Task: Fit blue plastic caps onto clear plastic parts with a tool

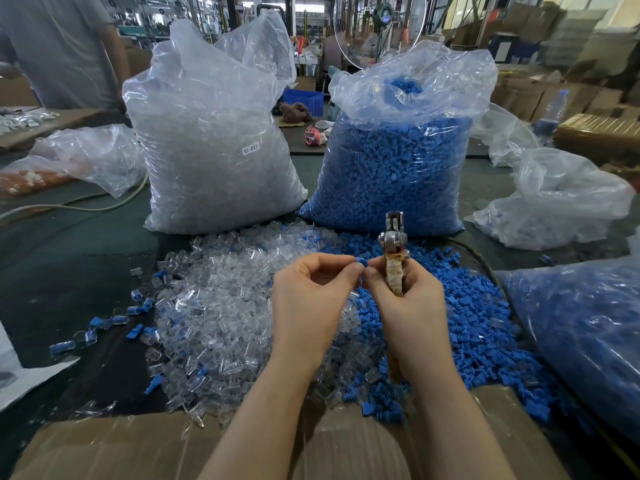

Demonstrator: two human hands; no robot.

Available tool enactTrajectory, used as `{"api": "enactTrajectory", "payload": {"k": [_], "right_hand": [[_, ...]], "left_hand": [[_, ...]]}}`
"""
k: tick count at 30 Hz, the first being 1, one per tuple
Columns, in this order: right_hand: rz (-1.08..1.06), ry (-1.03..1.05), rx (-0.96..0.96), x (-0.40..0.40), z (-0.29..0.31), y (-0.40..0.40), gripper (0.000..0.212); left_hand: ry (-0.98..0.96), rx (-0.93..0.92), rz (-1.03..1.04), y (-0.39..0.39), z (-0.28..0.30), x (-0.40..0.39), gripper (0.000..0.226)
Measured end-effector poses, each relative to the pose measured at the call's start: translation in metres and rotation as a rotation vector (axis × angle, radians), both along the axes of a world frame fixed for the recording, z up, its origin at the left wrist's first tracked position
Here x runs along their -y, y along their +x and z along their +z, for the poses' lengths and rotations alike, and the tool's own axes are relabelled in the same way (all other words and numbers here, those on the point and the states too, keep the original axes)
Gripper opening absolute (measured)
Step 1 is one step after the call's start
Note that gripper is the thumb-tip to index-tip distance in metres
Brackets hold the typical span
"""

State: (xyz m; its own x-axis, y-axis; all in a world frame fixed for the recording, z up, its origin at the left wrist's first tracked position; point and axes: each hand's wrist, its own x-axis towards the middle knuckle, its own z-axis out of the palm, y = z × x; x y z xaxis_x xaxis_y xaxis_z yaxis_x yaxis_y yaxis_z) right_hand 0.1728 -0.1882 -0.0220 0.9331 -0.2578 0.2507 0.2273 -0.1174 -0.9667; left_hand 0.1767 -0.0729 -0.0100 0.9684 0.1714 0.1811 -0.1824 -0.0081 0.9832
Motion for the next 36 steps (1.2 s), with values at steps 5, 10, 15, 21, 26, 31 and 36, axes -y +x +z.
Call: {"api": "enactTrajectory", "payload": {"k": [5,10,15,21,26,31,36], "right_hand": [[0.045,-0.057,-0.025,0.002,0.001,0.0,0.013],[0.129,-0.225,-0.123,0.016,0.001,0.0,0.012],[0.267,-0.314,-0.205,0.015,0.001,-0.002,0.011],[0.292,-0.352,-0.199,0.013,0.002,-0.003,0.009],[0.324,-0.383,-0.188,0.013,0.001,-0.003,0.01],[0.315,-0.425,-0.165,0.013,-0.001,-0.002,0.015],[0.302,-0.433,-0.16,0.012,-0.002,-0.002,0.019]], "left_hand": [[-0.032,0.001,0.043,0.001,0.001,-0.001,0.01],[-0.16,-0.022,0.045,0.003,0.004,-0.004,0.012],[-0.137,-0.006,0.046,0.004,0.004,-0.007,0.014],[-0.124,0.01,0.031,0.005,0.004,-0.008,0.016],[-0.123,0.022,0.014,0.004,0.005,-0.009,0.017],[-0.099,0.031,0.008,0.004,0.004,-0.01,0.017],[-0.09,0.027,0.007,0.004,0.003,-0.01,0.015]]}}
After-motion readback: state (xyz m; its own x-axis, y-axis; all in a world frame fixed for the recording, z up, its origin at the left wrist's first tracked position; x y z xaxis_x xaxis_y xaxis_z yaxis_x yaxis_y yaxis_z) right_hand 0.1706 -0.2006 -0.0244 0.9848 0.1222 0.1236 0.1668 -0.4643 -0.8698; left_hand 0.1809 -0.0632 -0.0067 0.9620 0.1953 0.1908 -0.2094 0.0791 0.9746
